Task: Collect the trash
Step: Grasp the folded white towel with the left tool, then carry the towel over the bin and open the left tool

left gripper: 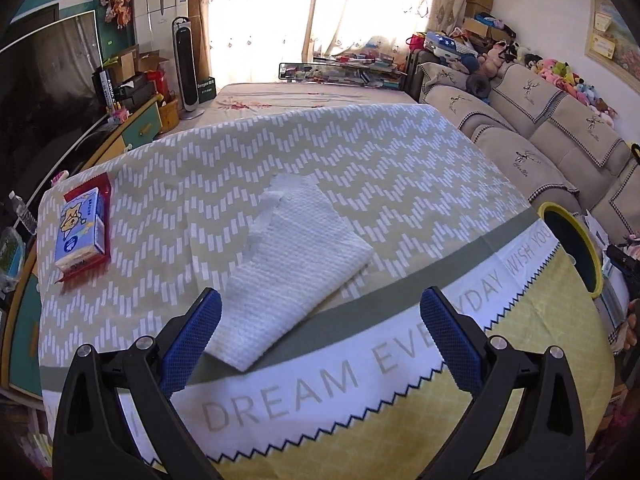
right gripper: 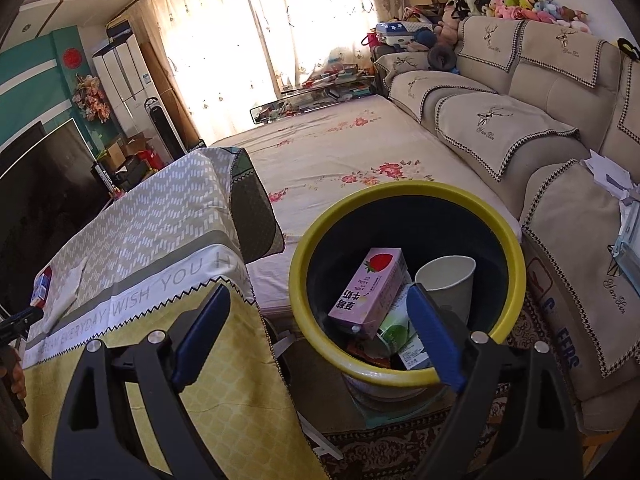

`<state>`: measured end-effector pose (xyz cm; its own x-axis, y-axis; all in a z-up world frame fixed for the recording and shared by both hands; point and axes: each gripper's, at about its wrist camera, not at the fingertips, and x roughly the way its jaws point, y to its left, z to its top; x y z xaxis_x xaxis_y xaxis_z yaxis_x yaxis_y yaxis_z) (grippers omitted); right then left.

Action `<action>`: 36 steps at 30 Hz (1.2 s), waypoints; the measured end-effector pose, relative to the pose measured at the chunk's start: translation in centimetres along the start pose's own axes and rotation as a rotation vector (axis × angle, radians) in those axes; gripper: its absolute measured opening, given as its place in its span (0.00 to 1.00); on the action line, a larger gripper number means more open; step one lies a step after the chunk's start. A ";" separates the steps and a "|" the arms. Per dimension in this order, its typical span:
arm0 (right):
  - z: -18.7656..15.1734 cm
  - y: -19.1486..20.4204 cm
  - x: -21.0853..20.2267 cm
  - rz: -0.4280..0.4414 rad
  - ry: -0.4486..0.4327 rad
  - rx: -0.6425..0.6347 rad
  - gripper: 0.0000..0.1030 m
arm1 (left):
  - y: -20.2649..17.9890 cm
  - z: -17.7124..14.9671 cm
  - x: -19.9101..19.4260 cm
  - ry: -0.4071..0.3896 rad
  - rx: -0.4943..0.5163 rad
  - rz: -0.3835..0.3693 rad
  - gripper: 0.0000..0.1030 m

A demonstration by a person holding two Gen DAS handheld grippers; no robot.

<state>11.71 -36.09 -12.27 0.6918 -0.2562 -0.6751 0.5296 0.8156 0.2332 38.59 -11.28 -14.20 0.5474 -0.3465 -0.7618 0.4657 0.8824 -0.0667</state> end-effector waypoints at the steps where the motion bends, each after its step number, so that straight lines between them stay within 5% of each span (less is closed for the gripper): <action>1: 0.0 0.1 0.1 0.000 0.004 0.001 0.82 | 0.0 0.3 0.7 0.009 0.005 0.011 0.95; 9: -0.2 0.0 0.4 -0.003 0.016 0.000 0.82 | 0.4 1.8 5.2 0.094 -0.011 0.023 0.83; 12: -0.2 -0.3 0.3 -0.003 0.016 0.006 0.83 | 0.2 2.1 5.8 0.090 0.002 0.045 0.82; 15: -0.1 -0.6 0.2 0.000 0.014 0.014 0.83 | -0.2 2.2 5.9 0.076 0.015 0.060 0.71; 18: -0.1 -0.8 0.0 0.002 0.007 0.021 0.83 | -0.8 2.2 5.6 0.065 0.029 0.050 0.51; 20: -0.1 -1.0 -0.2 0.008 0.002 0.027 0.82 | -1.4 2.2 5.3 0.062 0.033 0.030 0.20; 22: 0.0 -1.2 -0.6 0.013 -0.002 0.029 0.83 | -2.4 2.2 5.1 0.066 0.044 0.018 0.11; 27: 0.1 -2.1 -2.4 0.017 -0.036 0.036 0.83 | -7.4 2.5 2.7 0.008 0.125 -0.016 0.11; 36: 0.3 -6.4 -7.7 -0.082 -0.138 0.046 0.83 | -23.2 5.6 -0.9 -0.064 0.295 -0.246 0.11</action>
<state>3.11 -39.49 -8.39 0.7048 -0.3922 -0.5911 0.6064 0.7655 0.2152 31.18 -33.18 -8.40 0.4324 -0.5637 -0.7038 0.7634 0.6442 -0.0470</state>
